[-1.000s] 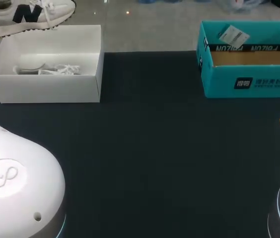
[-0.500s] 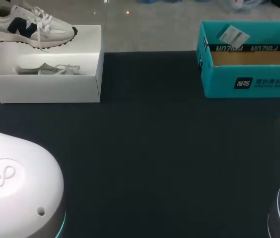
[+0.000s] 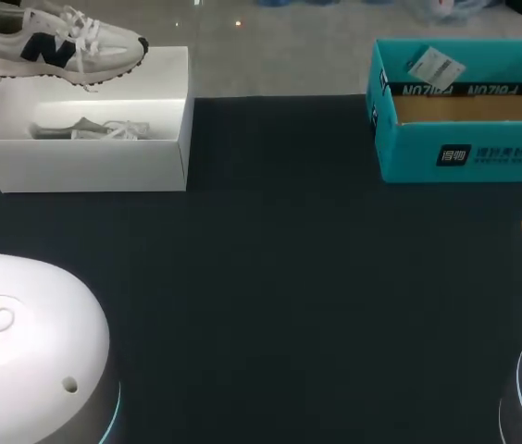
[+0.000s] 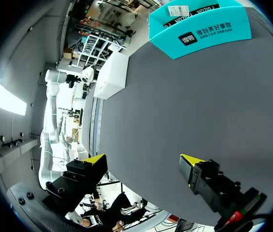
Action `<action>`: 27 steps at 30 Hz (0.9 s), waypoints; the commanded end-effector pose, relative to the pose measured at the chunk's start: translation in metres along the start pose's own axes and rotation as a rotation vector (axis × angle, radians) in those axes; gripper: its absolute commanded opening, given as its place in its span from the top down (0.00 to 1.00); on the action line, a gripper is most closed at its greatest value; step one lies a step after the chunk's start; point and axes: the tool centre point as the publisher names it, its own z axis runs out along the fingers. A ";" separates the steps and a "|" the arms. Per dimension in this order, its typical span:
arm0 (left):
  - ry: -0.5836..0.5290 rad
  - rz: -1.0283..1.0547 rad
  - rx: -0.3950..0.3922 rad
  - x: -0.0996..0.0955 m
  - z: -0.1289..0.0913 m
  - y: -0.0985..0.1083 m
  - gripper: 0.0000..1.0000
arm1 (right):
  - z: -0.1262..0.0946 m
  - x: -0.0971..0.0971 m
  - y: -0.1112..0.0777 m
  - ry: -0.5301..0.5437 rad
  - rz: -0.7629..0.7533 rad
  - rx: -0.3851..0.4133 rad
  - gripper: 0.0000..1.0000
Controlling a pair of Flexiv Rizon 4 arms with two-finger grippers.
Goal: Take the shoe out of the shoebox, open the shoe tongue, remove and reinsert the insole, then place the shoe into the shoebox
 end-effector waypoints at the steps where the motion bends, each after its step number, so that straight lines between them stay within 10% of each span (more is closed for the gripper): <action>1: 0.015 0.010 -0.085 -0.011 0.017 0.002 1.00 | 0.000 0.000 -0.002 -0.002 0.000 -0.002 0.00; 27: -0.004 -0.046 0.006 -0.022 0.065 0.045 1.00 | 0.000 0.000 -0.002 -0.002 0.000 -0.002 0.00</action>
